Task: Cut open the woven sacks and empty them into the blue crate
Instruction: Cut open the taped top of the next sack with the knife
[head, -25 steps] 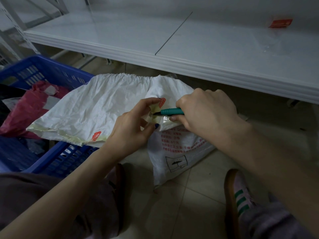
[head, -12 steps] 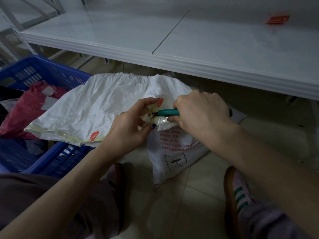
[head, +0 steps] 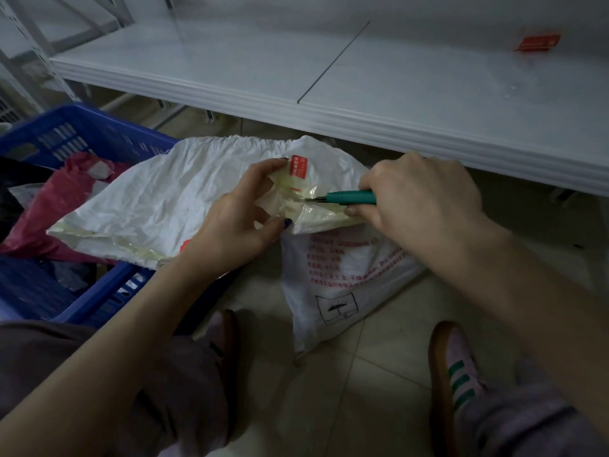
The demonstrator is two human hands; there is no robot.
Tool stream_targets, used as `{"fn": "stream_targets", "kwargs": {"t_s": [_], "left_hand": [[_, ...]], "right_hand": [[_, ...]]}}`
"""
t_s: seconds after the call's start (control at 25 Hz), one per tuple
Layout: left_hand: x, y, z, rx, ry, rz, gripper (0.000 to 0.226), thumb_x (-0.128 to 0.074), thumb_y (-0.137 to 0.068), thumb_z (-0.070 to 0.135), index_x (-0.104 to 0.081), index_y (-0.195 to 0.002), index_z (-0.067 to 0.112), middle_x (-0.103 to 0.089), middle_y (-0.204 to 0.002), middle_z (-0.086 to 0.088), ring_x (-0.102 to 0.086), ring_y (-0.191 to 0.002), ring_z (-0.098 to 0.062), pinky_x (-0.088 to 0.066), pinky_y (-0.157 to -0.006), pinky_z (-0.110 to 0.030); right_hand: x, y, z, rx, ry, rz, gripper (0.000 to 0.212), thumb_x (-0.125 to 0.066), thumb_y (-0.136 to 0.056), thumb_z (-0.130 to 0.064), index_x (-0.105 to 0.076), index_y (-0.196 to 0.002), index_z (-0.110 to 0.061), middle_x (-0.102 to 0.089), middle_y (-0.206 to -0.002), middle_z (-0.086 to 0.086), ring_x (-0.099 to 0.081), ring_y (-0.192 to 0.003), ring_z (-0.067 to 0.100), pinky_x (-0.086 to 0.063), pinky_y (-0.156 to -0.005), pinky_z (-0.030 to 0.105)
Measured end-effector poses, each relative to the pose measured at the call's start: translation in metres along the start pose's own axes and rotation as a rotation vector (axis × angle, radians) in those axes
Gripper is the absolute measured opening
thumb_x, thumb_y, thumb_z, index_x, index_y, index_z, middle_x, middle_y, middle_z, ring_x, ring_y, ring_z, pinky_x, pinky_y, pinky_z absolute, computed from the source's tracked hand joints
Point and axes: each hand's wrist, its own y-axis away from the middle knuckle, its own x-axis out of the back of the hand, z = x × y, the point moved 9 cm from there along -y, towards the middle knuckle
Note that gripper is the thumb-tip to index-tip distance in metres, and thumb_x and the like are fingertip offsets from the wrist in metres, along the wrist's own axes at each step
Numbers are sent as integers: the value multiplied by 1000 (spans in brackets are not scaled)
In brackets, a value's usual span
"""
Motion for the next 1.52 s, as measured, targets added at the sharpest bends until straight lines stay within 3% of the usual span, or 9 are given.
{"fn": "stream_targets", "kwargs": {"t_s": [0.24,0.4,0.52,0.72,0.84,1.04,1.16,1.32,1.52], "left_hand": [[-12,2,18,-102,-192,-46,75,-56,-77,22,-23,-145,23,-54,-131,-3,-68,-78,-11,-54,-73,-31],[-7,2,28,-172,-274,91,39,-54,-80,28,-58,-118,22,-62,-111,13,-65,-79,-2,-51,-67,-25],[-9,0,31,-185,-276,137,37,-56,-81,37,-61,-111,17,-64,-109,9,-62,-79,0,-48,-66,-15],[-15,-3,35,-172,-216,189,23,-68,-83,10,-64,-105,6,-67,-103,-1,-62,-78,-8,-40,-71,1],[-15,-3,40,-166,-236,213,28,-67,-81,2,-63,-109,4,-66,-103,-2,-56,-73,-6,-35,-71,5],[-20,-5,45,-169,-202,167,35,-56,-81,8,-61,-116,11,-58,-108,14,-52,-73,-4,-37,-68,0],[-27,-3,46,-213,-255,133,38,-54,-80,8,-60,-117,13,-63,-111,7,-52,-77,-4,-43,-64,-14],[-22,-2,38,-165,-243,152,38,-53,-80,11,-59,-118,13,-61,-112,8,-47,-77,4,-39,-66,-12],[-25,1,35,-150,-285,129,40,-52,-80,11,-58,-119,14,-62,-112,2,-50,-79,-4,-38,-64,-18]], "right_hand": [[-7,5,7,5,2,-65,38,-53,-90,-51,-61,-107,-18,-40,-68,-1,-46,-69,18,-29,-56,31],[-5,7,12,-16,-27,-68,35,-54,-90,-52,-60,-102,-19,-41,-68,-2,-48,-68,18,-33,-59,32],[-6,6,11,-8,-61,-78,34,-55,-91,-50,-60,-100,-17,-38,-67,-2,-50,-69,19,-34,-60,31],[-14,9,16,6,-91,-116,19,-53,-94,-33,-59,-96,-15,-39,-66,-2,-45,-59,17,-30,-50,28],[-27,15,12,55,-139,-185,17,-49,-96,-22,-60,-98,-10,-40,-66,-1,-41,-52,12,-29,-43,26],[-28,19,10,123,-75,-177,22,-45,-99,-23,-60,-109,-9,-43,-69,0,-39,-52,11,-30,-44,26],[-32,18,0,145,-79,-177,21,-47,-99,-16,-59,-114,-9,-51,-79,4,-45,-57,13,-37,-49,29],[-34,14,1,120,-132,-191,18,-48,-98,-16,-60,-109,-9,-44,-70,-1,-46,-56,13,-35,-47,26],[-37,17,7,75,-214,-293,19,-50,-97,-21,-62,-101,-7,-45,-66,1,-44,-51,13,-30,-43,25]]}}
